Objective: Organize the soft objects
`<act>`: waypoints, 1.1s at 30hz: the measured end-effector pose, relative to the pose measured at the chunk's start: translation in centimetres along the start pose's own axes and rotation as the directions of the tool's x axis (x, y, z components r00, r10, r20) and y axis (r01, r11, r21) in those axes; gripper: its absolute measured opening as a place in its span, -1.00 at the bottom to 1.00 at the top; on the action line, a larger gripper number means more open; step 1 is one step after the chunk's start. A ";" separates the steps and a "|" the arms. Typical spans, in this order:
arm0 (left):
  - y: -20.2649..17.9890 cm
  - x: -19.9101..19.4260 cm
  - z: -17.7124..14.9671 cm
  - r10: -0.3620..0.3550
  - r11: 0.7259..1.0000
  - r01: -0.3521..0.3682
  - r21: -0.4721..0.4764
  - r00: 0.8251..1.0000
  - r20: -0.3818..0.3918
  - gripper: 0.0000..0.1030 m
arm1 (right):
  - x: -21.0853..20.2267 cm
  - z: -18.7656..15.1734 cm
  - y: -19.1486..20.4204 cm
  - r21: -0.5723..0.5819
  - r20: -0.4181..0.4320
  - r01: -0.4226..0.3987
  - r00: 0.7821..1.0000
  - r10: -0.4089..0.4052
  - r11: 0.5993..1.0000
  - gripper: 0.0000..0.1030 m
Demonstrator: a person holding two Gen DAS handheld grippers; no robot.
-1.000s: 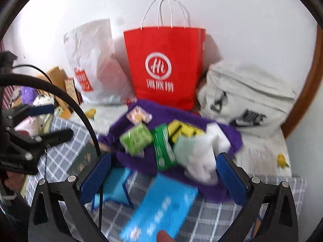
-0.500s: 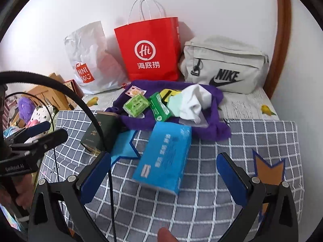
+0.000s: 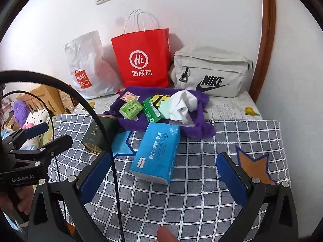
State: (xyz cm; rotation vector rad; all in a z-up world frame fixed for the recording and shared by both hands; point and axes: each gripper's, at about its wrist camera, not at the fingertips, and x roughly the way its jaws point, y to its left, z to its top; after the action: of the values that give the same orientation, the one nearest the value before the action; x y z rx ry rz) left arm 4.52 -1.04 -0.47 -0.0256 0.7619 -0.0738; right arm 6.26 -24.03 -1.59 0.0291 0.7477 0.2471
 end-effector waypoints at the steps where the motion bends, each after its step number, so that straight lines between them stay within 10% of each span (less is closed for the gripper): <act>1: -0.1 -0.1 0.0 0.003 1.000 -0.003 0.000 1.000 0.001 0.99 | -0.1 0.0 0.1 -0.002 0.002 0.001 1.000 -0.001 1.000 0.99; 33: -0.6 -0.8 -0.3 0.032 0.999 -0.032 0.009 0.999 0.005 0.99 | -1.1 -0.5 0.7 -0.014 0.018 -0.009 1.000 0.009 1.000 0.99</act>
State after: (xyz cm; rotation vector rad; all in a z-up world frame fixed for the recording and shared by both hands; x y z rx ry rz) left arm 3.68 -1.59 -0.14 -0.0051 0.7565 -0.0465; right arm 5.05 -23.60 -1.13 0.0214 0.7284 0.2607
